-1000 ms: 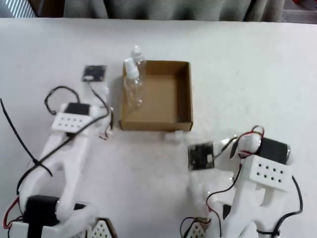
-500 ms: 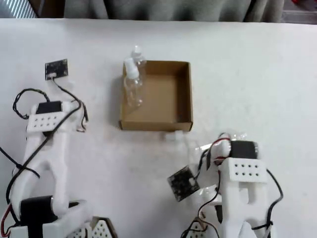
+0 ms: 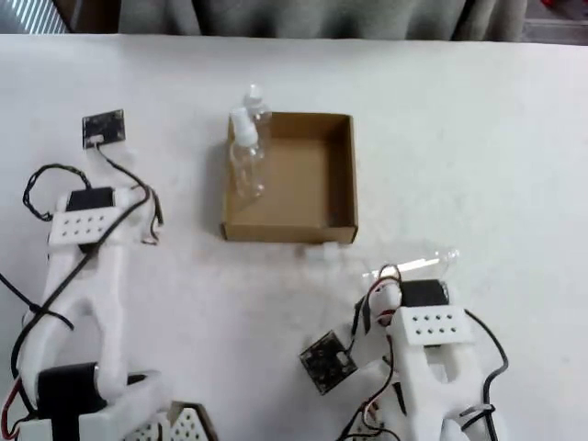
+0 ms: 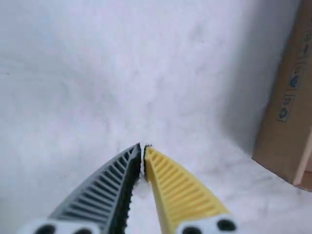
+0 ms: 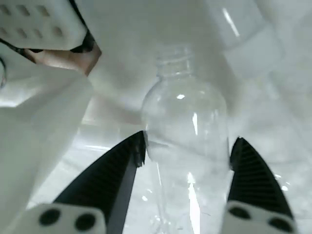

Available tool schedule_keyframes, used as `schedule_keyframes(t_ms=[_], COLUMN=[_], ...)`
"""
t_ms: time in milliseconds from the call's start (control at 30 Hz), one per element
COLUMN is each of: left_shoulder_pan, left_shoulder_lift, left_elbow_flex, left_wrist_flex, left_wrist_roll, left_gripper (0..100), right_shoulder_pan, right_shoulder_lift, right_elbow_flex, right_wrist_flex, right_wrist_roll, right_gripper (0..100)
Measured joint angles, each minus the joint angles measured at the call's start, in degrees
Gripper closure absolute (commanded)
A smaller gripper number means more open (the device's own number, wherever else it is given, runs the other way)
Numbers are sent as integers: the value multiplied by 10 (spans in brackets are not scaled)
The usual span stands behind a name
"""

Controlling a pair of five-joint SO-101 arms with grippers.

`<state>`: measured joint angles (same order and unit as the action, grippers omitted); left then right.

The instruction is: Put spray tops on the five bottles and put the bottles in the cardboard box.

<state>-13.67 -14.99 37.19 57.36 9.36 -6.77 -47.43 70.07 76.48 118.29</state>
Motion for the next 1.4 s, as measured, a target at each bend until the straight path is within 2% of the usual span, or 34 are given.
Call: schedule_keyframes(t_ms=[100, 267, 400, 600, 700, 767, 1000, 1100, 1233, 1400], left_shoulder_pan=[0, 0, 1, 3, 3, 3, 3, 3, -4, -22], left_shoulder_lift=[0, 0, 0, 0, 0, 0, 0, 0, 0, 0], left_elbow_flex=[0, 0, 0, 0, 0, 0, 0, 0, 0, 0], left_wrist_flex=[0, 0, 0, 0, 0, 0, 0, 0, 0, 0], left_wrist_roll=[0, 0, 0, -1, 0, 0, 0, 0, 3, 55], left_gripper=[972, 972, 972, 972, 972, 972, 972, 972, 972, 972], right_shoulder_pan=[-1, -1, -1, 0, -15, -40, -189, -265, -353, -407], right_shoulder_lift=[-1, -1, 0, 7, 7, 7, 7, 7, 7, 7], right_elbow_flex=[9, 14, 4, -72, -130, -164, -248, -257, -243, -170], right_wrist_flex=[-18, -28, -28, -23, -23, -23, -23, -23, -56, -170], right_wrist_roll=[0, 0, 0, -105, -214, -316, -782, -945, -1079, -1126], right_gripper=[858, 988, 981, 981, 981, 981, 981, 981, 980, 980])
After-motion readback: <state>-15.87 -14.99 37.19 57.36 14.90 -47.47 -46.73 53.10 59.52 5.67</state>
